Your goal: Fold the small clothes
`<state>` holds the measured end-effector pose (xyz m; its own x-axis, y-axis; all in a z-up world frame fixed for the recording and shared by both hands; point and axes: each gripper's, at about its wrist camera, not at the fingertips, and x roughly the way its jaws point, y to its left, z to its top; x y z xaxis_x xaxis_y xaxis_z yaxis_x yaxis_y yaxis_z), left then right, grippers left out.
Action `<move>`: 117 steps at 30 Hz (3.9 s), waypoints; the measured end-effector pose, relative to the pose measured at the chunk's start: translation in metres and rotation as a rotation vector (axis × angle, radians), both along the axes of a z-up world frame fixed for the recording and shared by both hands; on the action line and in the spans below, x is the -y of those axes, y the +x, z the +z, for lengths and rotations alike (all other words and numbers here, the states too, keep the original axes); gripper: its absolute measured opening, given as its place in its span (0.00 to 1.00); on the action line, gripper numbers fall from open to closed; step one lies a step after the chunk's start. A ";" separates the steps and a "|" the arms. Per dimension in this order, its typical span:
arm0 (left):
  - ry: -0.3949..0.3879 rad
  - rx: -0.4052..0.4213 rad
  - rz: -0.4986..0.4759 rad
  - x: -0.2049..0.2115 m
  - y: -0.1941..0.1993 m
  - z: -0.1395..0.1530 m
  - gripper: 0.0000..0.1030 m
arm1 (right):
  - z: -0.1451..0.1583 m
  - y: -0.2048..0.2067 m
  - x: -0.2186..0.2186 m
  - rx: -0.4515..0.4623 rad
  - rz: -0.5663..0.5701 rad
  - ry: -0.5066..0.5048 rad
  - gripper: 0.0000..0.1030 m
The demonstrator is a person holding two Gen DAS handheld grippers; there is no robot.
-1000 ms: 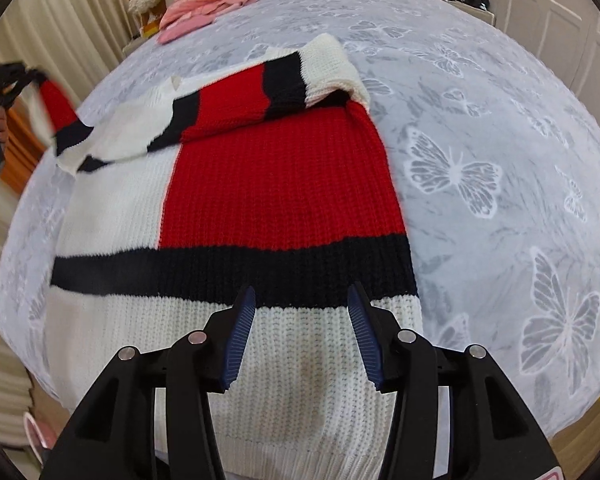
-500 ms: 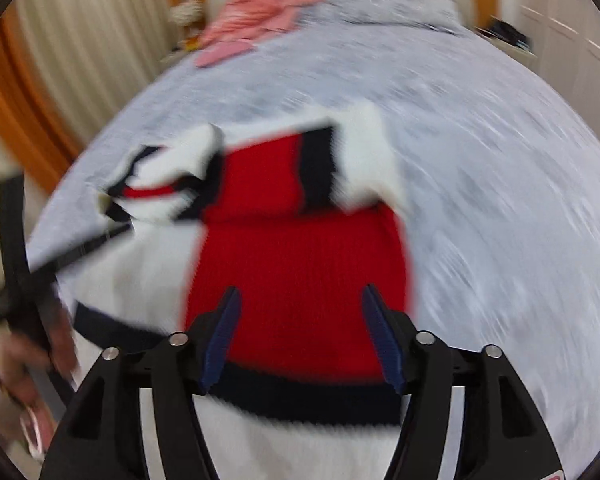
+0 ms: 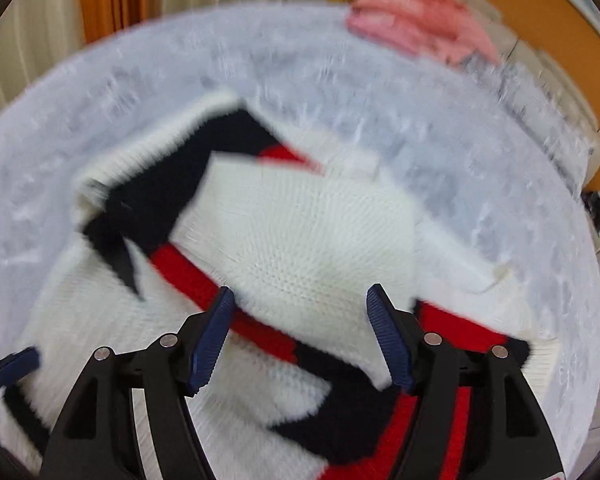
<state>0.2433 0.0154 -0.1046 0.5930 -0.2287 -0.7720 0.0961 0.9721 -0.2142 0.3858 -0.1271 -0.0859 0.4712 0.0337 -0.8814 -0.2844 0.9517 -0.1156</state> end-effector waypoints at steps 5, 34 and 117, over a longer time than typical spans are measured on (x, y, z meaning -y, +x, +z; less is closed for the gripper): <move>-0.020 0.030 -0.025 -0.002 -0.007 -0.002 0.78 | 0.047 -0.012 0.096 0.069 -0.297 0.345 0.11; -0.052 0.047 0.012 0.003 0.012 0.039 0.89 | 0.022 -0.131 0.274 0.050 -0.644 0.621 0.47; 0.113 -0.311 0.038 -0.041 -0.135 0.001 0.87 | -0.025 -0.400 0.186 -0.198 -0.622 0.466 0.66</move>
